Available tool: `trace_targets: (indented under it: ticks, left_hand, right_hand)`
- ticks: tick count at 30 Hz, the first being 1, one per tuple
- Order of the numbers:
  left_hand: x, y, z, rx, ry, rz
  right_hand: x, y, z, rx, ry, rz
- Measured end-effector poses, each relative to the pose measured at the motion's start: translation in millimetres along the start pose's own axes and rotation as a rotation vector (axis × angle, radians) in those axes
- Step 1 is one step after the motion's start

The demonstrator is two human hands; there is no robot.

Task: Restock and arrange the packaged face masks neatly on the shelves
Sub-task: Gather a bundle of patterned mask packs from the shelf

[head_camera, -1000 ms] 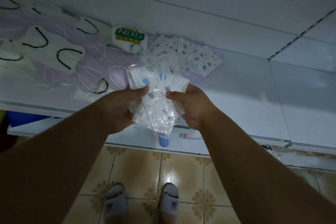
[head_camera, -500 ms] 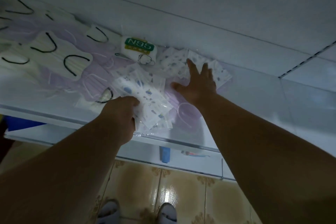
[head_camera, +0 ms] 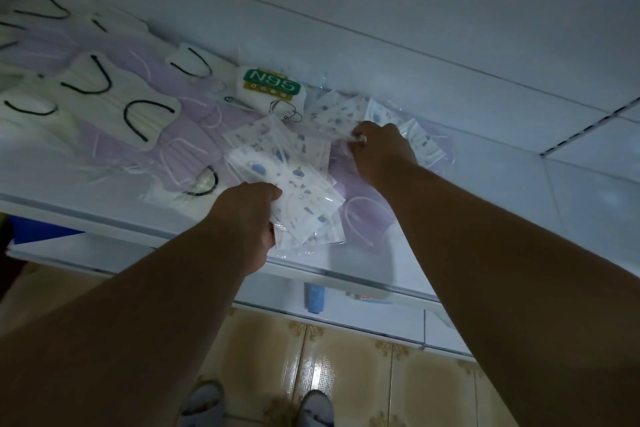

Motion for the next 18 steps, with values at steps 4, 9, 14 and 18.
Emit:
trace_targets:
  ticks: [4, 9, 14, 18]
  left_hand:
    - [4, 2, -3, 0.042, -0.028, 0.043]
    - [7, 6, -8, 0.082, -0.002, 0.159]
    - [9, 1, -18, 0.121, 0.047, 0.221]
    - [7, -1, -25, 0.163, 0.058, 0.195]
  right_hand:
    - [-6, 4, -11, -0.080, 0.049, 0.003]
    - [-13, 8, -32, -0.155, 0.045, -0.059]
    - [-21, 23, -48, -0.254, -0.042, 0.239]
    - [-26, 32, -63, -0.379, -0.091, 0.405]
Point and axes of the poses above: each hand's wrist, its own z-axis towards the middle knuckle, its own y-axis out of the back of the hand, x = y × z, the point moved 3 cm from there along z, towards the middle knuckle, and after that the axes turned 12 degrees about x, right-handed, at the moved point
